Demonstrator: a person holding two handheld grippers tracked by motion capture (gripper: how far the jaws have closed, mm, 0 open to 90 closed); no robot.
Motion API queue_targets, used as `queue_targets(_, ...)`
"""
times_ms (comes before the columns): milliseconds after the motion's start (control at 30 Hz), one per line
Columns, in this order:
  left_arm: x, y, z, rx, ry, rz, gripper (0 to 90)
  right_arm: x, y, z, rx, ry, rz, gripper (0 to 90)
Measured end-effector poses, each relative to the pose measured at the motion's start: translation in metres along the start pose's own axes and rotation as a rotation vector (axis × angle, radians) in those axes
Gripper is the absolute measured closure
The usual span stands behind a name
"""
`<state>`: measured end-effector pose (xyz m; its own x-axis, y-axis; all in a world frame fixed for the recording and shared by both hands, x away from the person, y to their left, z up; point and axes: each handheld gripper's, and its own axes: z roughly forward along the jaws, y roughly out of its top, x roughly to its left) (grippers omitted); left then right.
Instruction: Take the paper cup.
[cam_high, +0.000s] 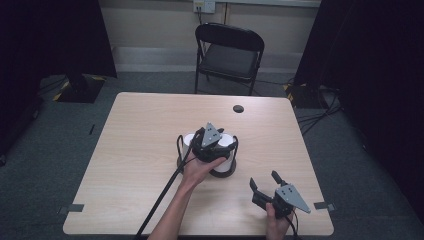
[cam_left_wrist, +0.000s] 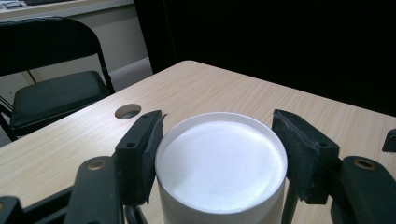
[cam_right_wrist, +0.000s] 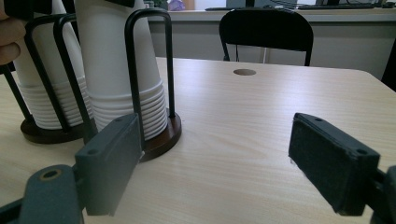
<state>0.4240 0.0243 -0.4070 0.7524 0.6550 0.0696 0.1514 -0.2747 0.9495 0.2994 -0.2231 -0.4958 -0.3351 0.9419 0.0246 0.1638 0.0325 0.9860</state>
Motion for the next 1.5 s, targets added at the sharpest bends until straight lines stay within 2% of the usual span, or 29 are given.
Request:
queue_targets(400, -0.001, 0.006, -0.008, -0.056, 0.015, -0.023, 35.6, 0.000, 0.000, 0.000, -0.001, 0.002, 0.000, 16.6)
queue_targets(700, -0.003, 0.012, -0.013, -0.057, 0.029, -0.009, 35.6, 0.000, 0.000, 0.000, -0.004, 0.003, 0.000, 16.6)
queue_targets(900, 0.000, 0.017, -0.018, -0.086, 0.036, -0.029, 35.7, 0.000, 0.000, 0.000, -0.003, 0.003, -0.004, 16.6)
queue_targets(1167, 0.001, 0.020, -0.022, -0.102, 0.042, -0.034, 35.7, 0.000, 0.000, 0.000, 0.000, 0.002, -0.003, 16.6)
queue_targets(1500, 0.004, 0.025, -0.033, -0.158, 0.048, -0.062, 35.7, 0.000, 0.000, 0.000, 0.000, 0.001, -0.002, 16.6)
